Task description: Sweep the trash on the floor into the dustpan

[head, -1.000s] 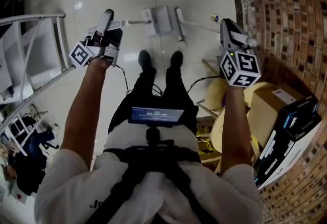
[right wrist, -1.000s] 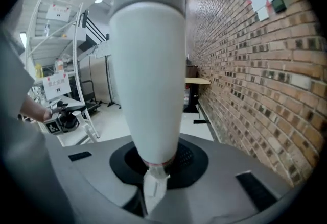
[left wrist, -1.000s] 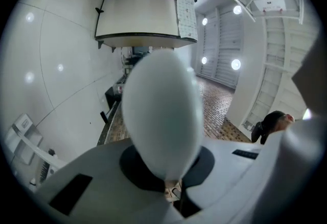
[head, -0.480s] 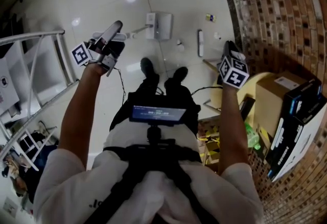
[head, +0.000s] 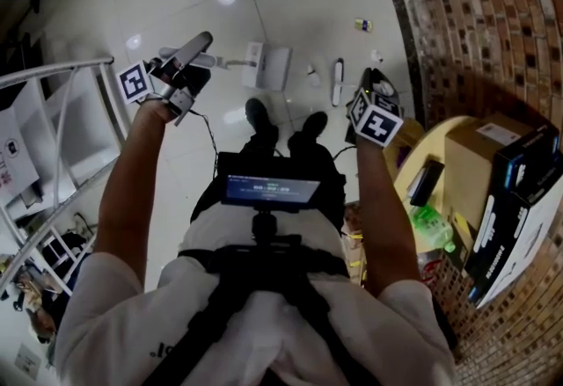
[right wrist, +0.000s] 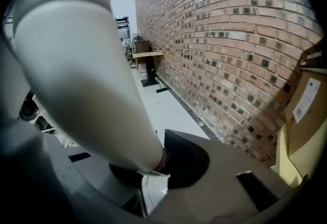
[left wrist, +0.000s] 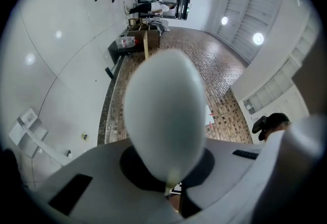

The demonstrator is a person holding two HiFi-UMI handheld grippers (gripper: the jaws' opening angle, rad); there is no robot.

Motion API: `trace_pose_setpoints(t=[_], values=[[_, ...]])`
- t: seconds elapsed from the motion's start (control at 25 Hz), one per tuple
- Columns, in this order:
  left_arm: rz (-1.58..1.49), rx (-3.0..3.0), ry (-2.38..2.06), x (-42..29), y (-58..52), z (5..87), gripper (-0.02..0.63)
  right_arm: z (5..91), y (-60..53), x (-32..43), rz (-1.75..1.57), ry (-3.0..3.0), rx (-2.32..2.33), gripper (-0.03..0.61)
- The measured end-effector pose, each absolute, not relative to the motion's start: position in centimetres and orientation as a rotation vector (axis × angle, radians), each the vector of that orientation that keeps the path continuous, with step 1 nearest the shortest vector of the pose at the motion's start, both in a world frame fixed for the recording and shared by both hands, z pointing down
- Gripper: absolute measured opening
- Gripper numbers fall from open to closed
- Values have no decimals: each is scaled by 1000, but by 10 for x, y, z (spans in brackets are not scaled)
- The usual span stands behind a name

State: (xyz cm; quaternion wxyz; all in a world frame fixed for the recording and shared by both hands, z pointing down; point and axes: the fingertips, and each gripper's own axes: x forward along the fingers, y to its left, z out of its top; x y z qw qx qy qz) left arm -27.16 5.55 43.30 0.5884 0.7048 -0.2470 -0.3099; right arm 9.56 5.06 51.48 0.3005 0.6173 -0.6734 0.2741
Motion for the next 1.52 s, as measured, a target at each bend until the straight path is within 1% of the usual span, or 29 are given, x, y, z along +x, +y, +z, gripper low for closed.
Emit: trace_pose_setpoints(t=[0.48, 1.0, 1.28, 1.52], values=[[-706, 1637, -576, -265, 66, 446, 0, 496, 43, 27, 943, -1944, 1665, 57], [-817, 1635, -624, -286, 61, 440, 0, 461, 48, 3, 926, -2113, 1517, 49], [-959, 1660, -680, -301, 53, 419, 0, 426, 20, 28, 813, -2193, 1545, 40], [-1038, 1684, -785, -311, 28, 404, 0, 406, -39, 73, 721, -2227, 1572, 38]])
